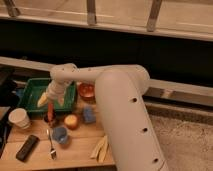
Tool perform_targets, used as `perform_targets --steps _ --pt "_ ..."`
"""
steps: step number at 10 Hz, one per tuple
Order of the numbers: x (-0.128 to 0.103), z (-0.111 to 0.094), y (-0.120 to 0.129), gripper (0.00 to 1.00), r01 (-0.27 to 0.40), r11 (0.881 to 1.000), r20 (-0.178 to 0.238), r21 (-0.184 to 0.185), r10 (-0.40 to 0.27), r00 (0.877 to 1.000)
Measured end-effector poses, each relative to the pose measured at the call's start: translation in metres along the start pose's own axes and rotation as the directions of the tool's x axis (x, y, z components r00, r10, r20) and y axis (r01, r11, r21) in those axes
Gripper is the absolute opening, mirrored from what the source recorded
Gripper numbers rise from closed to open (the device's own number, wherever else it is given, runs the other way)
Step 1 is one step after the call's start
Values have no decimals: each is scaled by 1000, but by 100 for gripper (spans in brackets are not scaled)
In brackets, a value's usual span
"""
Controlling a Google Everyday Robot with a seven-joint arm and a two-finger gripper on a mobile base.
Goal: Place pepper in paper cup
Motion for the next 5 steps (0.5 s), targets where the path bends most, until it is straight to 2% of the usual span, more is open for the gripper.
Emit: perform_targets --steps 2,4,5 --pt "2 2 0 54 -17 1000 -4 11 17 1000" --pt "4 -2 -3 30 -39 999 1 19 39 999" --pt "3 -5 -4 22 -45 999 6 20 45 999"
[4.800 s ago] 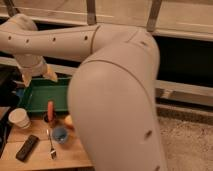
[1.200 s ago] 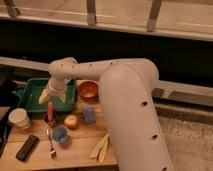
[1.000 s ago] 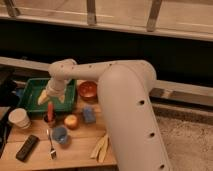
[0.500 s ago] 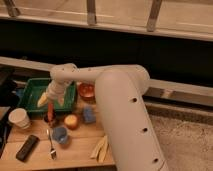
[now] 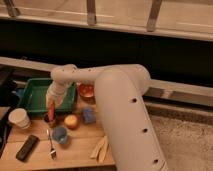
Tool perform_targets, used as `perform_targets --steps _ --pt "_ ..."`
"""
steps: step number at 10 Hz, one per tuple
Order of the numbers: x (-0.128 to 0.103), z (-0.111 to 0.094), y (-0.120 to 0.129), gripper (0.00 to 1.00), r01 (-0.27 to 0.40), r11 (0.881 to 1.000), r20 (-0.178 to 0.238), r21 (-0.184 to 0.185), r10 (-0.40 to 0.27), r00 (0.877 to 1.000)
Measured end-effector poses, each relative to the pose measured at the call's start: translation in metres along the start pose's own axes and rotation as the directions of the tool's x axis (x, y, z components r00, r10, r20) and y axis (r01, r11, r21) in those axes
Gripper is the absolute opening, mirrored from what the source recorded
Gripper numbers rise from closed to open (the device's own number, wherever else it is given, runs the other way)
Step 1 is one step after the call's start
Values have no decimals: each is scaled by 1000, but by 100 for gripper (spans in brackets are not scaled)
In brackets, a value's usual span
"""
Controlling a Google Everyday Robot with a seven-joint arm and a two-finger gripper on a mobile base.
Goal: Place pepper in paper cup
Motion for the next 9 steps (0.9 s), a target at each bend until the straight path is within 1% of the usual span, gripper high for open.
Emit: perform_targets --steps 1,2,3,4,5,7,8,9 --pt "-1 -3 2 10 0 1000 5 1 0 1000" --pt "-1 -4 5 2 3 1000 9 2 -3 1000" --pt "-2 -8 7 0 4 1000 17 3 -4 1000" --pt "-3 -14 9 0 4 1000 27 5 -4 1000" --pt "-5 -27 14 0 4 1000 44 13 -4 999" --pt "-8 -54 31 0 18 999 69 42 -21 997" --pt "-11 -73 44 0 32 998 83 62 -37 996" --pt "-15 -96 58 0 49 995 102 85 -58 993"
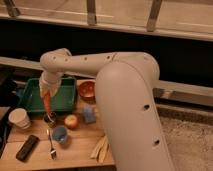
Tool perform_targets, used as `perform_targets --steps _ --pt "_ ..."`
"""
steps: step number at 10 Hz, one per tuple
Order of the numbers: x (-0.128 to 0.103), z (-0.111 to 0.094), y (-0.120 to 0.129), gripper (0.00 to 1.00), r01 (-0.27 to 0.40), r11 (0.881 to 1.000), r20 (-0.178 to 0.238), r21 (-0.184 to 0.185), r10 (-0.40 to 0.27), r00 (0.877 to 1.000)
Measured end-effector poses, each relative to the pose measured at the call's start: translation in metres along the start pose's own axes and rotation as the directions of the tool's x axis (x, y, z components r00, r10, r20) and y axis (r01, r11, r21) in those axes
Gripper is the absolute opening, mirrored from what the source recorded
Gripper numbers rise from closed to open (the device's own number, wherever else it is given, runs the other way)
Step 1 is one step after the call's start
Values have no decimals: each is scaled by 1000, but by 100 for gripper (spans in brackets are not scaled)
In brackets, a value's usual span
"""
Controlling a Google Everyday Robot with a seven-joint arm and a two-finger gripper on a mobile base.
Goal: Place pepper in paper cup
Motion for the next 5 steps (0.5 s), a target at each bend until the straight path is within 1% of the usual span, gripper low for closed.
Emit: perform_targets --steps 2,3,4,5 --pt "-15 -36 18 0 29 999 42 29 -30 999" --pt "-26 -50 31 0 46 999 75 29 -48 996" --pt "-35 -53 40 0 53 998 93 17 -54 994" --pt "-46 -53 51 0 68 998 110 -17 -65 992"
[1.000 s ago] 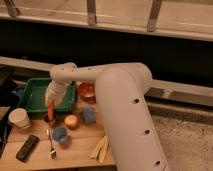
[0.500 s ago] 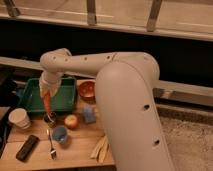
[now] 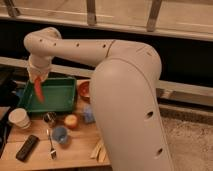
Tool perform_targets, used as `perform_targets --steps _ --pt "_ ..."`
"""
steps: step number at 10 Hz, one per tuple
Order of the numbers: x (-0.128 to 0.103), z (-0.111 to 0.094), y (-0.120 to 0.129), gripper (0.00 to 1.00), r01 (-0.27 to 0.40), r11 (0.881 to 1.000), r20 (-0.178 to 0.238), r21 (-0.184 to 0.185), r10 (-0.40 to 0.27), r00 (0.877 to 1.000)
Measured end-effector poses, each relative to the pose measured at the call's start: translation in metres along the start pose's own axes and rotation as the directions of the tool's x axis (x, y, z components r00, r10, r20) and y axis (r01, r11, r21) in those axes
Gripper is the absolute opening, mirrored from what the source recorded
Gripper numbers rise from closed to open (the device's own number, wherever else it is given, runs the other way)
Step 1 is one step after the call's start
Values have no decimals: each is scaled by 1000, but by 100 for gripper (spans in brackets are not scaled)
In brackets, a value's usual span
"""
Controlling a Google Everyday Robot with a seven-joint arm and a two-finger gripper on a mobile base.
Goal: Place pepper in paper cup
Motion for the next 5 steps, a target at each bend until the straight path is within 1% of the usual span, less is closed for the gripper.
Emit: perform_targets --steps 1,2,3,5 --pt "-14 8 9 0 11 999 10 -42 -10 1000" --pt "-20 14 17 0 20 998 11 -65 -20 1000" --pt "-21 17 21 0 25 997 10 -75 -24 1000" --pt "-22 15 17 0 21 997 13 -71 -20 1000"
